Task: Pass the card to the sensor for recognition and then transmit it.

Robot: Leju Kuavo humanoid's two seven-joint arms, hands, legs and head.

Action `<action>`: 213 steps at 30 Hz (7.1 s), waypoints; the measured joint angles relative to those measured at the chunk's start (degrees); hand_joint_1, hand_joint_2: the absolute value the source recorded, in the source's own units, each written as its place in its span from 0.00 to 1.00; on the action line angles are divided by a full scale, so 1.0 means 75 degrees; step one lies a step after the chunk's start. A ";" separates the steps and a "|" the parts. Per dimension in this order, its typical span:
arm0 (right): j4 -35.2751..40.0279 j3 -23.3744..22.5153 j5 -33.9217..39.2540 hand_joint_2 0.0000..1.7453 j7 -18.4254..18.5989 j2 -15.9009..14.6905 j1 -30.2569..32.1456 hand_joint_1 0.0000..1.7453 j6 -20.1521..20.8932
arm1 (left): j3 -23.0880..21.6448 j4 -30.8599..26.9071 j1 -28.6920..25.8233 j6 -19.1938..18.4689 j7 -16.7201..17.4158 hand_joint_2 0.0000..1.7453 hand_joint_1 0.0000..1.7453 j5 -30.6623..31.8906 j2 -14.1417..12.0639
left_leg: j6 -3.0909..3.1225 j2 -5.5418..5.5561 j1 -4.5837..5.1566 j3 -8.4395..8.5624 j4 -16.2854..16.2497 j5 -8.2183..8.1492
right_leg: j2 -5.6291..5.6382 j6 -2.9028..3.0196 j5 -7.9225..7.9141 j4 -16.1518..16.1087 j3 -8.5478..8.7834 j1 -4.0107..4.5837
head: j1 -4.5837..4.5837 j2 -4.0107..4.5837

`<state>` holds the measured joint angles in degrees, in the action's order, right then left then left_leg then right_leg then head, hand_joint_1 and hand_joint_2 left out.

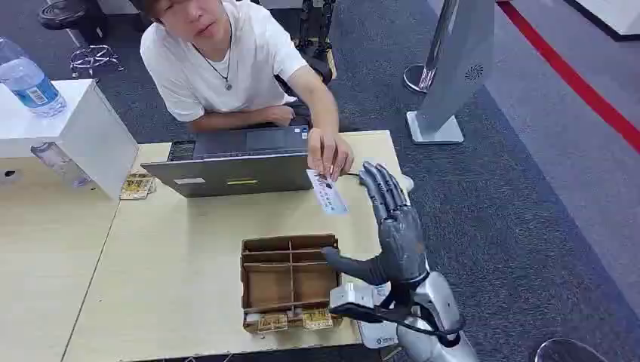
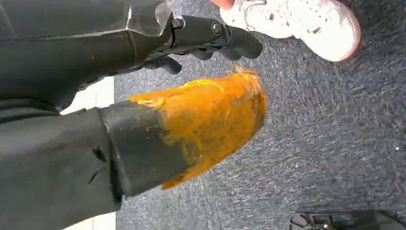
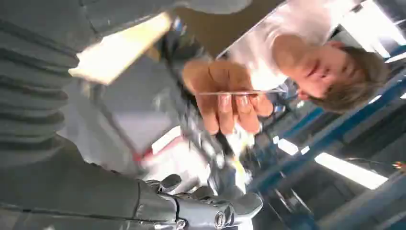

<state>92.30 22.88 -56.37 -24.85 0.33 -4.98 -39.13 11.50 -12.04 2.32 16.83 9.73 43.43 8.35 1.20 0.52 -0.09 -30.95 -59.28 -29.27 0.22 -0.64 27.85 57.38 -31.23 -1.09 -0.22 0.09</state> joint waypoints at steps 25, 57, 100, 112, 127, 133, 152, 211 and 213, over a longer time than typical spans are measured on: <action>0.0271 -0.0475 -0.4348 1.00 0.2620 0.0207 -0.0455 0.00 -0.0055 | 0.0061 0.0000 -0.0003 -0.0163 0.0061 0.00 0.00 0.0309 0.0163 | 0.0003 0.0001 0.0000 -0.0002 -0.0001 0.0002 | 0.0000 -0.0001 -0.0001 0.0000 -0.0002 0.0000 | -0.0003 0.0000; 0.0551 -0.0160 -0.4348 1.00 0.2929 -0.0263 -0.0382 1.00 -0.0055 | 0.0248 0.0000 -0.0002 -0.0166 0.0003 0.00 0.00 0.0341 0.0300 | 0.0003 0.0001 0.0001 -0.0003 -0.0001 0.0002 | 0.0000 -0.0001 -0.0001 0.0000 -0.0003 0.0000 | -0.0003 0.0000; -0.0253 -0.0772 0.1333 1.00 0.0886 0.0332 0.1241 1.00 0.0152 | 0.0979 0.0000 -0.0011 -0.0044 0.0003 0.00 0.00 0.0452 0.0312 | 0.0003 0.0000 0.0000 -0.0003 0.0000 0.0002 | -0.0001 -0.0001 -0.0001 -0.0001 -0.0005 0.0000 | -0.0003 0.0000; -0.0338 -0.1177 0.4461 1.00 -0.0061 0.0134 0.1571 1.00 0.2045 | 0.1163 0.0000 -0.0011 0.0020 -0.0006 0.00 0.00 0.0574 0.0178 | 0.0003 0.0000 0.0000 -0.0003 0.0000 0.0002 | -0.0001 -0.0001 -0.0001 -0.0001 -0.0005 0.0000 | -0.0003 0.0000; -0.0667 -0.1582 0.5447 1.00 -0.0280 0.0052 0.1815 1.00 0.3212 | 0.1361 0.0000 -0.0012 -0.0041 -0.0166 0.00 0.00 0.0583 0.0166 | 0.0003 0.0000 0.0000 -0.0003 0.0000 0.0002 | 0.0000 -0.0001 -0.0001 -0.0001 -0.0005 0.0000 | -0.0003 0.0000; -0.0839 -0.1707 0.5607 1.00 -0.0283 0.0040 0.1890 1.00 0.3372 | 0.1396 0.0000 -0.0012 -0.0038 -0.0166 0.00 0.00 0.0589 0.0166 | 0.0003 0.0000 0.0000 -0.0003 0.0000 0.0002 | 0.0000 -0.0001 -0.0001 -0.0001 -0.0005 0.0000 | -0.0003 0.0000; -0.1075 -0.2226 0.5945 1.00 -0.0321 0.0038 0.2162 1.00 0.3879 | 0.1545 0.0000 -0.0012 -0.0017 -0.0155 0.00 0.00 0.0714 0.0166 | 0.0003 0.0000 0.0000 -0.0003 0.0000 0.0002 | 0.0000 -0.0001 -0.0001 -0.0001 -0.0005 0.0000 | -0.0003 0.0000; -0.1772 -0.1710 0.2544 1.00 0.1093 -0.0315 0.2150 1.00 0.2250 | 0.1766 0.0000 -0.0012 -0.0073 -0.0111 0.00 0.00 0.0976 0.0166 | 0.0003 0.0000 0.0000 -0.0002 0.0000 0.0002 | -0.0001 -0.0001 -0.0001 -0.0001 -0.0002 0.0000 | -0.0003 0.0000; -0.1798 -0.1670 0.2415 1.00 0.1157 -0.0341 0.2140 1.00 0.2192 | 0.1766 0.0000 -0.0012 -0.0087 -0.0114 0.00 0.00 0.0976 0.0169 | 0.0003 0.0000 0.0000 -0.0002 0.0000 0.0002 | -0.0001 -0.0001 -0.0001 -0.0001 -0.0002 0.0000 | -0.0003 0.0000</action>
<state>78.82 10.36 -38.25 -16.17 -2.23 11.07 -22.69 24.74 -12.04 2.23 16.17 8.87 50.75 9.62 1.22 0.52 -0.09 -30.96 -59.28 -29.25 0.21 -0.65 27.84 57.37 -31.25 -1.09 -0.24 0.09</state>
